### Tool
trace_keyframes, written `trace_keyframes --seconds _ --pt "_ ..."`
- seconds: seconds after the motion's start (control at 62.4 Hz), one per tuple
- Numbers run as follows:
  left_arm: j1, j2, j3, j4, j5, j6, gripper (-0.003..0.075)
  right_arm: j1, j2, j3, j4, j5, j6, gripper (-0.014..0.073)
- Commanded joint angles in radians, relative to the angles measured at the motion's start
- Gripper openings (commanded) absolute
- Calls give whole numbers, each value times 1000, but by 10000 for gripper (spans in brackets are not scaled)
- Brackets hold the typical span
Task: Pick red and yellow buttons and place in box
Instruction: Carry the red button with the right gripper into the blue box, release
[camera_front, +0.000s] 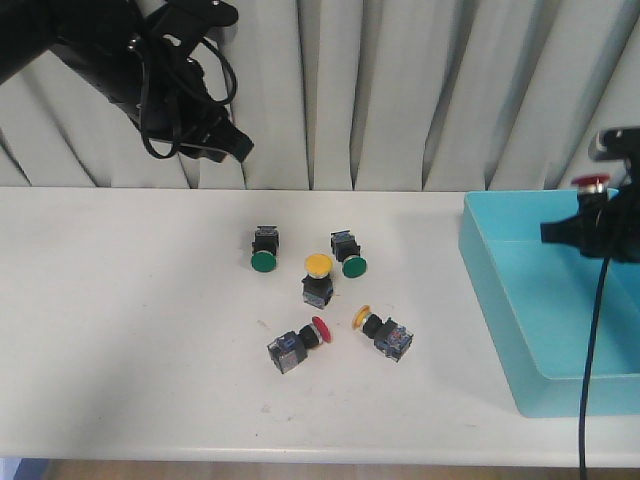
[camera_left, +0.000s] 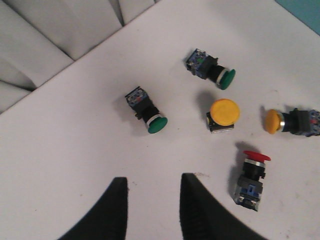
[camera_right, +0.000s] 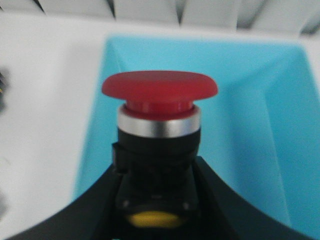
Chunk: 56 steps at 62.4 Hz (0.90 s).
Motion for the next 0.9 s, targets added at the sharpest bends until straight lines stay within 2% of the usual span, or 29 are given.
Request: trace_keyframes --seconds 0.0,0.192,0.353,0.481,0.561,0.721,0.802,0.882 --pt "-1 -57 -31 0 -34 -21 144 -15 47 -31 -5 -43 3 12" --pt "-1 -57 -31 0 -30 -21 54 -15 213 -62 -18 -25 5 22" --pt "-1 -57 -31 0 -30 -21 43 -15 323 -149 -22 87 6 83" --pt "-1 -57 -31 0 -30 -26 45 -14 376 -220 -13 168 6 217" --pt "-1 -57 -31 0 -31 -26 46 -12 399 -254 -2 206 1 338" --pt "-1 -57 -31 0 -34 -27 49 -12 407 -277 4 218 -4 540" --pt "-1 -57 -31 0 -43 -26 55 -12 396 -287 5 231 -4 603" --pt "-1 -57 -31 0 -59 -25 70 -12 367 -302 14 248 -2 623"
